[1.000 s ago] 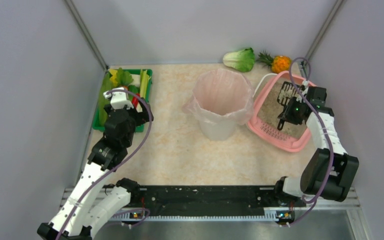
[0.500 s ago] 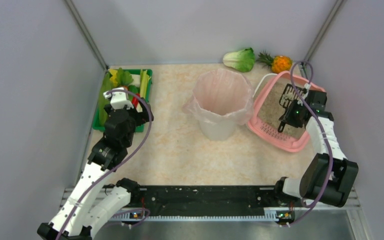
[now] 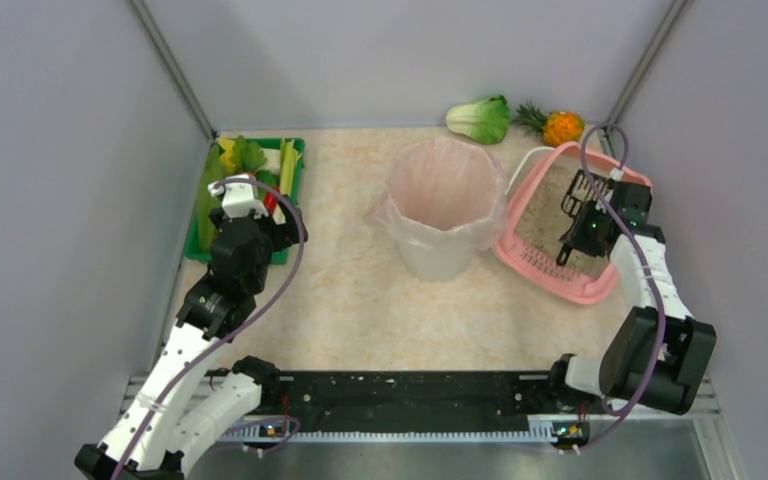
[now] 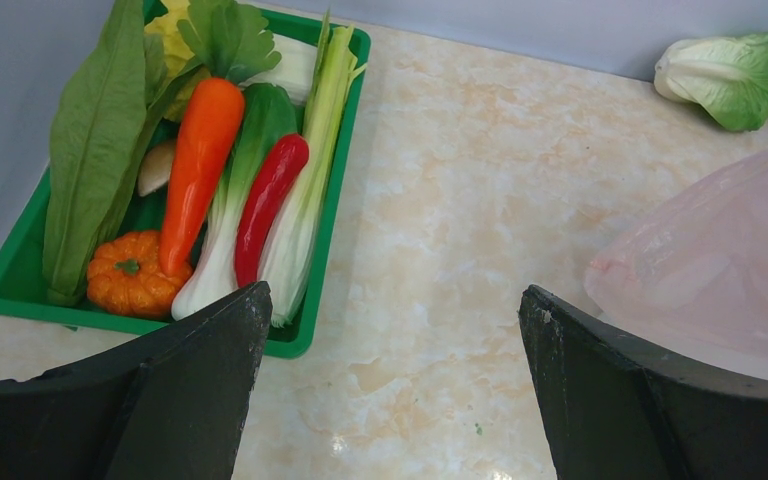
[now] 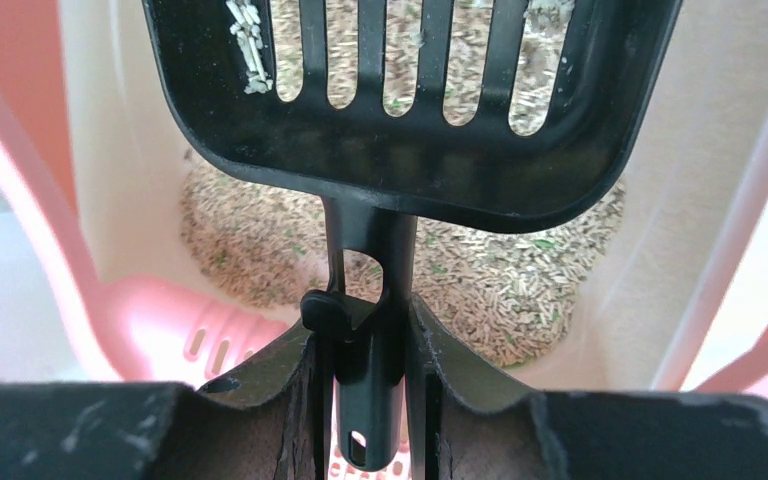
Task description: Clean the litter box
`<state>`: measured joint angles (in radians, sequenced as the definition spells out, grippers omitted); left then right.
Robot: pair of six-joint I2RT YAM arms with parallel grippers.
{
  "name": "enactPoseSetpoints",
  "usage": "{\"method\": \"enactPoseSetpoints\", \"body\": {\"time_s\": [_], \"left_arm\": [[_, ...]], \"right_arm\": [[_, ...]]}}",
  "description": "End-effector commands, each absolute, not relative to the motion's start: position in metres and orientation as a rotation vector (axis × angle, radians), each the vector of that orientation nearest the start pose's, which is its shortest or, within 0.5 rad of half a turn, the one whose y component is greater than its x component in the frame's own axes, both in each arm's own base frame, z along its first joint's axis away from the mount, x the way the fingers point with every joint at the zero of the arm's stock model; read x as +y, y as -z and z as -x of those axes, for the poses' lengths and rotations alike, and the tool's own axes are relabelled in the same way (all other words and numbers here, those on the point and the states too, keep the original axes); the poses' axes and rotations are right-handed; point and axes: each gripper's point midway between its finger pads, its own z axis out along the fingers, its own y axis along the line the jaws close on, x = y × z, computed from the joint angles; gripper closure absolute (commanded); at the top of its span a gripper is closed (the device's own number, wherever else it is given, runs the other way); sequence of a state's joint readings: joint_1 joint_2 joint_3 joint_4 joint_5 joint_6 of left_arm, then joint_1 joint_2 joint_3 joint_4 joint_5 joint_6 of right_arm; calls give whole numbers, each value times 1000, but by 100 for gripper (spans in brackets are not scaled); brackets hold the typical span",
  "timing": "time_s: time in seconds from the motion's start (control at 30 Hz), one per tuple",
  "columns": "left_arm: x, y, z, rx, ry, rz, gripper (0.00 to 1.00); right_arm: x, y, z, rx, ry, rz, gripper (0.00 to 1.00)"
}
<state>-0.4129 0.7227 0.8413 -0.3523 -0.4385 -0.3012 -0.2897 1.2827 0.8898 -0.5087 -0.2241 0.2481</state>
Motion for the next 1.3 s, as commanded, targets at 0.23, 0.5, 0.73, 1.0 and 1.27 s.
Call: {"method": "enactPoseSetpoints", "body": {"time_s": [0.23,0.5,0.73,1.0,1.27], "left_arm": [[-55,-297,-288,1734,125,226,1],[-56,-298,-290,1741,121,219,1],[-58,-297,-292,1748,125,219,1],[-63,-300,-297,1748,138,203,1],[-65,-302,-299,1748,141,197,1]], "right_arm": [[-44,-131,-325,2327,-256,-524,100],[-40,-138,-320,2367,-247,-596,100],[-54,-144,-310,2407,-116,-595,100],[-37,-159,-311,2415,-226,-471,100],[-56,-161,-297,2470,-71,-526,100]]}}
